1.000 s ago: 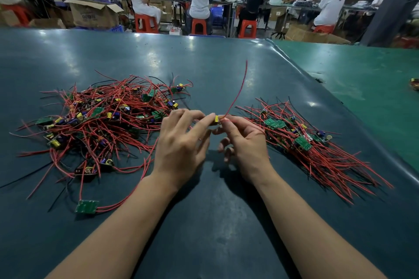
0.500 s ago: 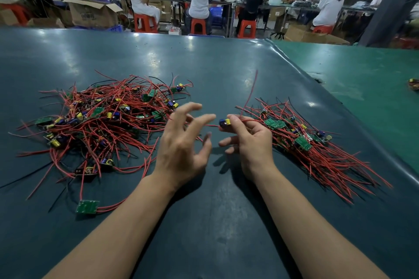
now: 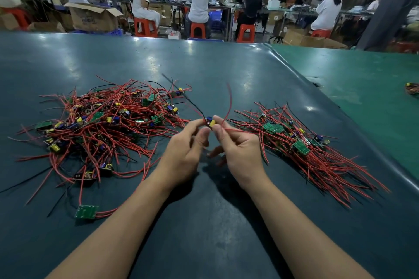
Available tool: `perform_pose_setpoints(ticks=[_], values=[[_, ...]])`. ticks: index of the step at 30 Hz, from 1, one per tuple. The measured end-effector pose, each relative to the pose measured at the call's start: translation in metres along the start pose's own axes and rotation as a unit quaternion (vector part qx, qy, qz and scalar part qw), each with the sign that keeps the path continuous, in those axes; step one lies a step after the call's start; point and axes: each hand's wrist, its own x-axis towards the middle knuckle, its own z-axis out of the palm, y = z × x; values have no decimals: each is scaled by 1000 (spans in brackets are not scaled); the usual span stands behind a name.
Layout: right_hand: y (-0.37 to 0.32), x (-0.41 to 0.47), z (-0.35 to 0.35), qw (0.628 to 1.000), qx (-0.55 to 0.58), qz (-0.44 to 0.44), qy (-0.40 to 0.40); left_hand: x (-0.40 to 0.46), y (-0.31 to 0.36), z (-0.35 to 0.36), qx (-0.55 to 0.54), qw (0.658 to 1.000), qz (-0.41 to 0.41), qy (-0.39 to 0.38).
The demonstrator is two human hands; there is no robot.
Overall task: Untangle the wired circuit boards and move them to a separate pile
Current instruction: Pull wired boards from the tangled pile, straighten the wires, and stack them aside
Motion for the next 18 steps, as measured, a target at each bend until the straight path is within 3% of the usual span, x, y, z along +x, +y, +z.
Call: perform_pose_setpoints(ticks=[4, 10, 14, 16, 18], values=[[5, 0, 1, 987, -122, -88, -51, 6, -4, -8, -158, 983, -78, 55], [13, -1, 1, 930, -270, -212, -128, 10, -1, -9, -323, 931, -158, 67], [8, -3, -2, 896, -299, -304, -123, 15, 0, -14, -481, 832, -249, 120], [5, -3, -2, 892, -309, -306, -123, 15, 3, -15, -523, 801, -273, 100], [4, -2, -3, 910, -282, -290, -89, 14, 4, -17, -541, 786, -289, 80]])
